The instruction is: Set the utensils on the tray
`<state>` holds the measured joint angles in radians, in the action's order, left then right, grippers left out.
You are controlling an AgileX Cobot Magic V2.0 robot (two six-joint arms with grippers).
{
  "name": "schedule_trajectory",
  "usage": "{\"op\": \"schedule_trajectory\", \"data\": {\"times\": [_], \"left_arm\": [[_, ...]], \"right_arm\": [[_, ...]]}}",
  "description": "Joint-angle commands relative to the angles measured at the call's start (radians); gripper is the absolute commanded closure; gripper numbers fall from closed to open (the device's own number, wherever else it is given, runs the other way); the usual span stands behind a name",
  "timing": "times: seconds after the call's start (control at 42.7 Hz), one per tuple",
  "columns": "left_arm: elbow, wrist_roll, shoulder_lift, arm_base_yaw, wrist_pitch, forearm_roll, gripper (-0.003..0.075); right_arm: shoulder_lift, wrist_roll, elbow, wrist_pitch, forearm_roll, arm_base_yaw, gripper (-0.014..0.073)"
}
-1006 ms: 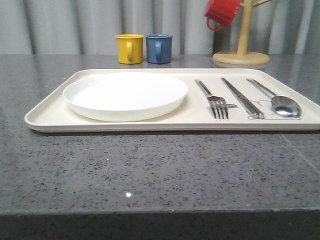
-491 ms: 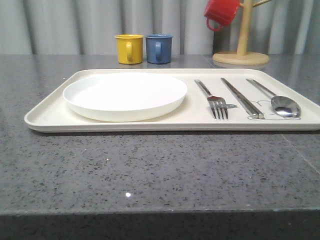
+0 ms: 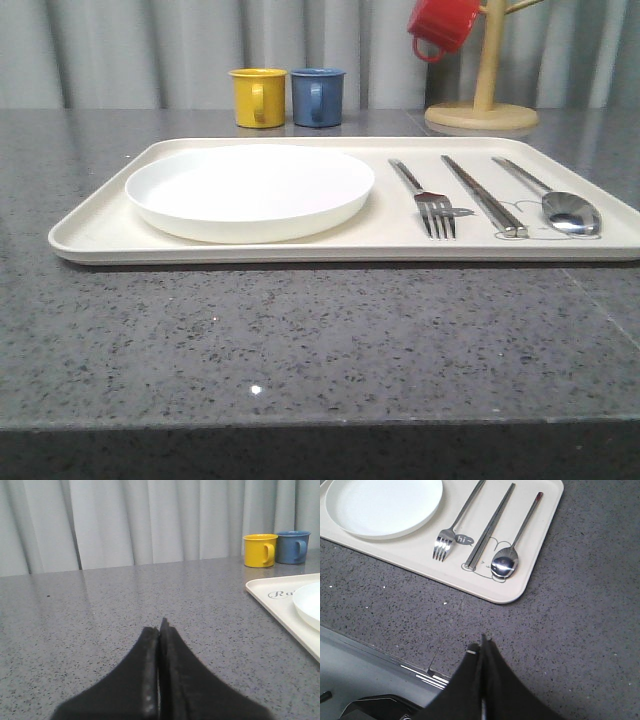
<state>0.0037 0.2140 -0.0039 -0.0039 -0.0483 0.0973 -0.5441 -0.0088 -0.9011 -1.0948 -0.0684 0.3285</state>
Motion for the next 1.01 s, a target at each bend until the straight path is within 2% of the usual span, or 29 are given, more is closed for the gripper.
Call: {"op": "schedule_trajectory", "data": {"times": [0.0, 0.14, 0.983], "left_arm": [[0.005, -0.003, -0.024, -0.009, 0.104, 0.014, 0.0741], [0.005, -0.003, -0.024, -0.009, 0.14, 0.014, 0.0741], [0.005, -0.003, -0.022, -0.009, 0.14, 0.014, 0.0741]], "right_arm": [[-0.005, -0.009, -0.022, 0.055, 0.006, 0.001, 0.066], [-0.005, -0.009, -0.022, 0.055, 0.006, 0.001, 0.066], [-0.005, -0.009, -0.022, 0.055, 0.006, 0.001, 0.066]]}}
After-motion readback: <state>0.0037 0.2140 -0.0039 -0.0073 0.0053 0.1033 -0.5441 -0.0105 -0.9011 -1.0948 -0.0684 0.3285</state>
